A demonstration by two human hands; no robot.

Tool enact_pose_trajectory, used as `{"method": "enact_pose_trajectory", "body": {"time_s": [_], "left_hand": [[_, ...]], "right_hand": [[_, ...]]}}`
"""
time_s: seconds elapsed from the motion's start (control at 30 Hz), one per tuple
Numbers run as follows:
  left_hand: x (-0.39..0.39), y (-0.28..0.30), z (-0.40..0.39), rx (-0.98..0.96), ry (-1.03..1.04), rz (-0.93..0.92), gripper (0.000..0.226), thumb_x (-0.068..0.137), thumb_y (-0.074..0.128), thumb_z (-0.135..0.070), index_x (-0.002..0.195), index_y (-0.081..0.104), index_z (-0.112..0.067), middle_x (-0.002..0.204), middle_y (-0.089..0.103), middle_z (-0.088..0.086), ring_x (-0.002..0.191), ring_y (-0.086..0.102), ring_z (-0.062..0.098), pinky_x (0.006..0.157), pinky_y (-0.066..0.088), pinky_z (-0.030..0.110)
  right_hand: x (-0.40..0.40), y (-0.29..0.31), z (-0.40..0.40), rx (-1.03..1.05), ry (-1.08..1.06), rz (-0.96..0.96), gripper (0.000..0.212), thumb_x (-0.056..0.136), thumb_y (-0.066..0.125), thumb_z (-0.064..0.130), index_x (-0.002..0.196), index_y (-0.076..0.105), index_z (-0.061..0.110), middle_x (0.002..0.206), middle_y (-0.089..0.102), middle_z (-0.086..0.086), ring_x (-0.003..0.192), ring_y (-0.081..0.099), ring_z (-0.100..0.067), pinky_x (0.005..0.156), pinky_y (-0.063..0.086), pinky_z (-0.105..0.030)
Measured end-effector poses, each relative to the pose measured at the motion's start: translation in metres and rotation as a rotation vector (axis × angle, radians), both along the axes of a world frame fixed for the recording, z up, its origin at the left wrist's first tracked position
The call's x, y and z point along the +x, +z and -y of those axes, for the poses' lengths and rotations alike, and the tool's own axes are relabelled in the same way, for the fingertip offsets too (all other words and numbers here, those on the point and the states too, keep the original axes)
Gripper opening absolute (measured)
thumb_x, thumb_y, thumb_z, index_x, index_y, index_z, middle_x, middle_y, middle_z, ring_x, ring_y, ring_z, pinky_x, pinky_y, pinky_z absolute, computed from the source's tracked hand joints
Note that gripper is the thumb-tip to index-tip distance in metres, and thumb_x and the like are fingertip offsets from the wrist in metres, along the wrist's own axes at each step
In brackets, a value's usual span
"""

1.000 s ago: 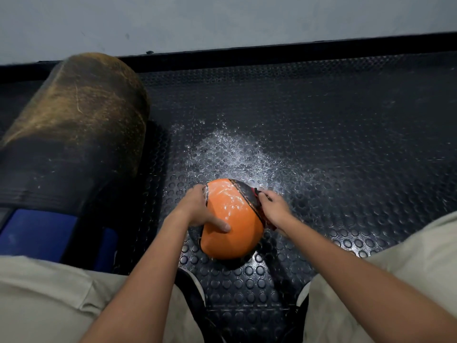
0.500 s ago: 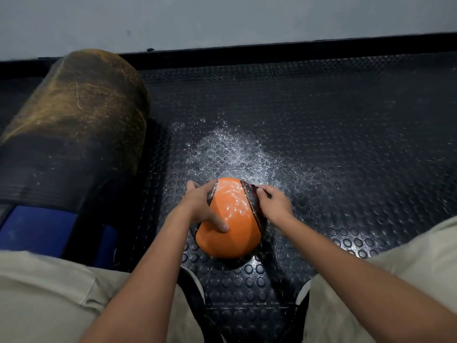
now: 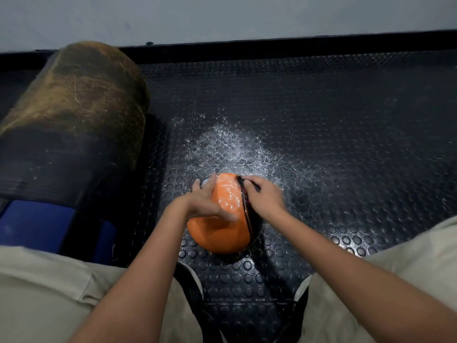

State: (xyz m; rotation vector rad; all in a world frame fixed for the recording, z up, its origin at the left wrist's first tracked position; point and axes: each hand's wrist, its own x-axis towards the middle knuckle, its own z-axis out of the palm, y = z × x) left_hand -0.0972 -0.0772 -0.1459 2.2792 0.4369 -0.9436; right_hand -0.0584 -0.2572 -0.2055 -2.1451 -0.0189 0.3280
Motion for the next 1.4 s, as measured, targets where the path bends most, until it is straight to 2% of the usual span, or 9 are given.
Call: {"method": "enact_pose_trajectory", "body": {"time_s": [0.1,0.23,0.5,0.63,0.73,0.9,1.0,1.23,1.4], "left_hand": [[-0.005,-0.008,0.004,0.085,0.024,0.135,0.144,0.049,0.086,-0.073,0.159,-0.003,-0.044,0.168,-0.012,0.008,0.154,0.0,0.039,0.121,0.019,0.059],[-0.01,-0.013,0.004,0.086,0.121,0.312,0.153,0.036,0.089,-0.073,0.16,0.015,-0.024,0.163,0.019,0.009,0.148,0.025,0.033,0.119,0.03,0.053],[-0.007,-0.003,0.006,0.203,0.143,0.131,0.142,0.042,0.09,-0.07,0.158,0.013,-0.042,0.158,0.007,0.018,0.145,0.01,0.045,0.111,0.034,0.062],[-0.01,-0.001,0.0,0.117,0.189,0.11,0.148,0.029,0.089,-0.07,0.155,0.012,-0.052,0.159,0.009,0.015,0.145,0.018,0.049,0.108,0.038,0.066],[-0.011,0.004,-0.001,0.125,0.134,0.131,0.151,0.03,0.092,-0.064,0.158,0.014,-0.046,0.159,0.017,0.014,0.145,0.025,0.044,0.111,0.038,0.061],[-0.009,0.004,-0.009,0.136,0.14,0.152,0.149,0.025,0.098,-0.058,0.15,0.029,-0.018,0.15,0.045,0.003,0.135,0.046,0.028,0.111,0.042,0.045],[-0.013,0.005,-0.008,0.118,0.15,0.169,0.143,0.032,0.1,-0.052,0.151,0.03,-0.017,0.151,0.045,0.004,0.135,0.046,0.028,0.11,0.042,0.044],[-0.008,0.006,-0.001,0.097,0.12,0.175,0.135,0.043,0.099,-0.047,0.156,0.024,-0.047,0.154,0.02,0.009,0.144,0.02,0.039,0.115,0.031,0.058],[-0.002,0.008,0.0,0.15,0.054,0.18,0.132,0.045,0.098,-0.047,0.155,0.025,-0.048,0.15,0.026,0.01,0.141,0.026,0.039,0.114,0.034,0.057]], "right_hand": [[0.001,-0.002,-0.001,-0.027,0.095,0.099,0.027,0.102,0.053,0.037,0.124,0.068,0.039,0.12,0.068,0.016,0.108,0.056,-0.014,0.095,0.045,-0.033],[0.002,-0.015,0.02,-0.013,-0.093,-0.133,0.029,0.106,0.047,0.033,0.129,0.065,0.031,0.125,0.067,0.005,0.1,0.058,-0.013,0.075,0.045,-0.024],[-0.002,0.001,-0.004,-0.037,0.085,0.132,0.027,0.102,0.052,0.037,0.124,0.069,0.037,0.123,0.068,0.016,0.11,0.052,-0.014,0.095,0.039,-0.03],[0.001,-0.017,0.015,-0.029,-0.066,-0.071,0.028,0.104,0.05,0.035,0.127,0.066,0.034,0.115,0.068,0.01,0.094,0.061,-0.013,0.073,0.05,-0.024],[0.0,-0.025,0.023,-0.026,-0.161,-0.218,0.027,0.104,0.05,0.033,0.124,0.068,0.031,0.118,0.069,0.005,0.099,0.065,-0.022,0.082,0.056,-0.034],[-0.003,0.005,-0.002,-0.028,0.061,0.054,0.027,0.102,0.053,0.038,0.125,0.068,0.037,0.115,0.068,0.016,0.098,0.057,-0.008,0.081,0.045,-0.023],[-0.001,-0.004,0.003,-0.024,0.076,0.051,0.03,0.103,0.052,0.039,0.129,0.066,0.038,0.126,0.066,0.015,0.113,0.055,-0.013,0.096,0.046,-0.032],[0.0,-0.002,0.01,-0.072,-0.086,-0.055,0.029,0.104,0.05,0.034,0.127,0.067,0.035,0.113,0.069,0.01,0.087,0.059,-0.006,0.07,0.048,-0.021],[-0.001,-0.003,0.004,-0.058,0.07,0.089,0.028,0.102,0.053,0.038,0.127,0.067,0.04,0.121,0.069,0.015,0.111,0.058,-0.017,0.095,0.049,-0.036]]}}
